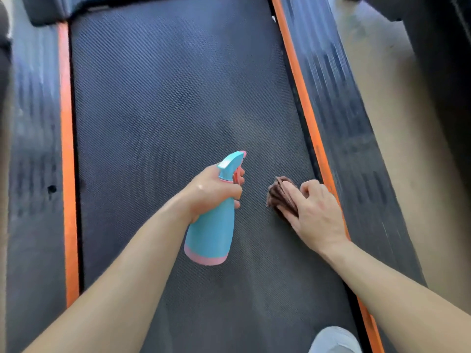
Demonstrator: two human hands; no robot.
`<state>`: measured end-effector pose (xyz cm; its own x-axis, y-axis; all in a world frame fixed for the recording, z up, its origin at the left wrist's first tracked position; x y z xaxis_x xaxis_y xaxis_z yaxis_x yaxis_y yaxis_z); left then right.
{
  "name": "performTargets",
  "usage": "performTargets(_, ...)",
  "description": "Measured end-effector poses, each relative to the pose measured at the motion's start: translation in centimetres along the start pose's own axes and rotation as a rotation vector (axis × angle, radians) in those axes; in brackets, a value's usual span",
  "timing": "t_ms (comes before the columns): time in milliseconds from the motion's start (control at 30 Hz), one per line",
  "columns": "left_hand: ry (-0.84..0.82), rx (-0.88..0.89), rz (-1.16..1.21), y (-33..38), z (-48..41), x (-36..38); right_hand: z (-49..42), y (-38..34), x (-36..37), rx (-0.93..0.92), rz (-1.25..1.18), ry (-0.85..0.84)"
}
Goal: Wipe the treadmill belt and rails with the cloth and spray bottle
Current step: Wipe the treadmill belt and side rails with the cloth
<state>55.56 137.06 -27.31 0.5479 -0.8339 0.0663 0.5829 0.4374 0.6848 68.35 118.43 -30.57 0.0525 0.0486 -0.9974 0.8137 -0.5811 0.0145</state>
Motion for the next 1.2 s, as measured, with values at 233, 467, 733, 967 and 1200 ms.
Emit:
performTargets(233,0.041,0.031,-0.142,-0.4,-0.1,-0.9,-0.2,-3.0,2.2,0.0,0.007,0.004)
performTargets(467,0.184,0.05,-0.126,-0.9,0.7,-2.9,-2.2,-2.8,1.6,-0.029,-0.051,0.097)
performTargets(733,0.141,0.085,-0.152,-0.6,1.0,-5.1,-18.9,-3.8,2.8,-0.024,0.028,0.033)
performTargets(967,0.158,0.09,-0.17,0.3,1.4,-7.1,-18.7,-6.7,2.4,-0.047,0.063,0.045)
performTargets(1200,0.202,0.067,-0.068,-1.2,0.7,-9.1,-14.9,-7.7,3.1,-0.251,0.078,0.087)
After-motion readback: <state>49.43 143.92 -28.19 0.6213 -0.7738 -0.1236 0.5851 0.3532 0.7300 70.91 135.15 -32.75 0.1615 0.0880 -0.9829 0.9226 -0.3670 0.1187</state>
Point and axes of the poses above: each hand's wrist, its own z-axis away from the middle knuckle, its own x-axis out of the palm, y = z × x, the point moved 7 cm from there along -z, towards the middle knuckle, and after that the axes turned 14 degrees about z, right-handed, at the moved point
